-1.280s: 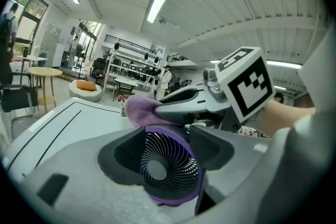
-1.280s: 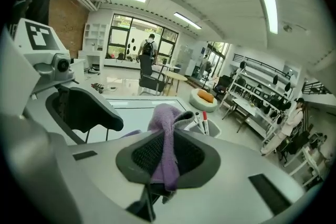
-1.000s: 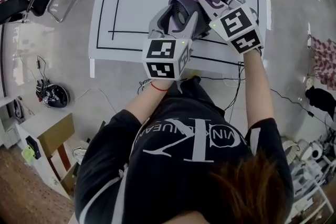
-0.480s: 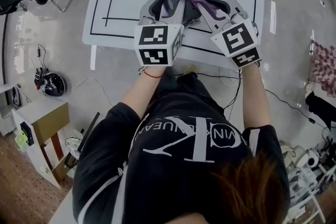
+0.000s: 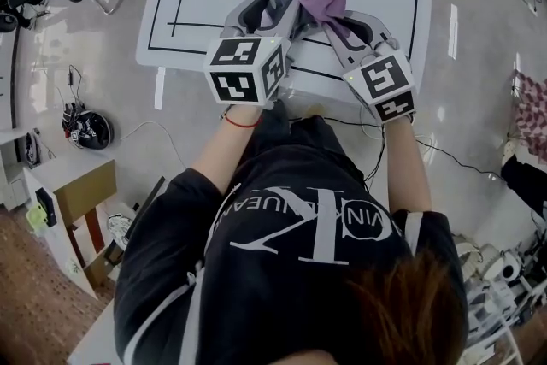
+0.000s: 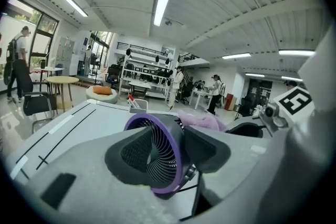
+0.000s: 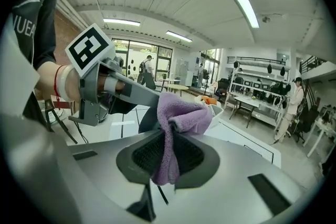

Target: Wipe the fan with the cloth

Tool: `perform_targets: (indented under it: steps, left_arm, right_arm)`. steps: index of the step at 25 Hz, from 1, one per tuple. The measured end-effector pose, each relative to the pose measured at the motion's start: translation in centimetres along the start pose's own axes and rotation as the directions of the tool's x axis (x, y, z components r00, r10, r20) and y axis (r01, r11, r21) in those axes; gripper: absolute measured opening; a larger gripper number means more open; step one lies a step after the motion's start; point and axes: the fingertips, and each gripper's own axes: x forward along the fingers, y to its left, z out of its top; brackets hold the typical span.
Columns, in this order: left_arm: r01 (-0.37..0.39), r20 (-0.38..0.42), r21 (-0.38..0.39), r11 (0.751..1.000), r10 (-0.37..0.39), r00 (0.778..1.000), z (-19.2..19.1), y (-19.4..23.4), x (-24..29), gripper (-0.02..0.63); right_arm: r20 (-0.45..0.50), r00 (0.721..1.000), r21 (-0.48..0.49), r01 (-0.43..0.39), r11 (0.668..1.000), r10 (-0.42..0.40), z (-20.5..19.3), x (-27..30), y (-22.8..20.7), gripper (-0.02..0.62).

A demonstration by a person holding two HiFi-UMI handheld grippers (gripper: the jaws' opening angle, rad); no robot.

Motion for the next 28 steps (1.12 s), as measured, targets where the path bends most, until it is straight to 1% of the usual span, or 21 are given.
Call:
perform_targets:
  steps: [2,6,10,12,14,16,18,19,21,25,28]
  left_arm:
    - [0.006,-0.011,-0.001,1.000,-0.006,1.000,-0.4,-0.1,0.3,0.207]
    - [0.015,-0.016,-0.015,1.000,-0.015,1.000,-0.5,-0.4,0.6,0.194]
    - [0.053,-0.028,-0.098,0.994,-0.056,0.998,-0.7,-0.8,0.8,0.161]
    - [0.080,-0.028,-0.124,0.989,-0.084,0.996,-0.8,-1.0,1.1,0.148]
    - [0.102,-0.020,-0.157,0.982,-0.106,0.994,-0.8,-1.2,1.2,0.131]
    - [0.109,-0.007,-0.185,0.977,-0.113,0.994,-0.8,-1.2,1.0,0.126]
    - [0.107,0.006,-0.187,0.977,-0.108,0.994,-0.8,-1.1,0.8,0.126]
    - [0.105,0.012,-0.183,0.978,-0.105,0.994,-0.8,-1.1,0.7,0.125]
    - [0.101,0.018,-0.177,0.979,-0.099,0.995,-0.7,-1.1,0.7,0.124]
    - [0.105,0.011,-0.175,0.979,-0.105,0.994,-0.9,-1.2,0.5,0.124]
    - [0.119,0.015,-0.177,0.977,-0.118,0.993,-0.9,-1.0,0.5,0.124]
  right_arm:
    - [0.007,1.000,0.029,-0.010,1.000,0.010,-0.3,0.0,-0.1,0.049]
    - [0.014,1.000,0.059,-0.027,0.998,0.027,-0.8,-0.2,-0.2,0.049]
    - [0.029,0.999,0.074,-0.038,0.997,0.036,-0.9,-0.2,-0.3,0.049]
    - [0.044,0.998,0.082,-0.042,0.996,0.039,-0.9,0.0,-0.3,0.049]
    - [0.064,0.998,0.075,-0.031,0.997,0.026,-0.8,0.0,-0.4,0.052]
    - [0.098,0.995,0.062,-0.002,0.998,-0.004,-0.5,0.0,-0.5,0.062]
    - [0.134,0.990,0.053,0.026,0.998,-0.033,-0.1,0.0,-0.6,0.079]
    - [0.147,0.988,0.056,0.032,0.998,-0.040,0.0,0.0,-0.7,0.103]
    - [0.160,0.986,0.076,0.030,0.997,-0.042,0.0,0.2,-1.1,0.178]
    - [0.148,0.988,0.108,0.033,0.994,-0.049,0.0,0.9,-2.3,0.176]
    - [0.127,0.992,0.113,0.013,0.993,-0.027,0.4,1.6,-2.4,0.179]
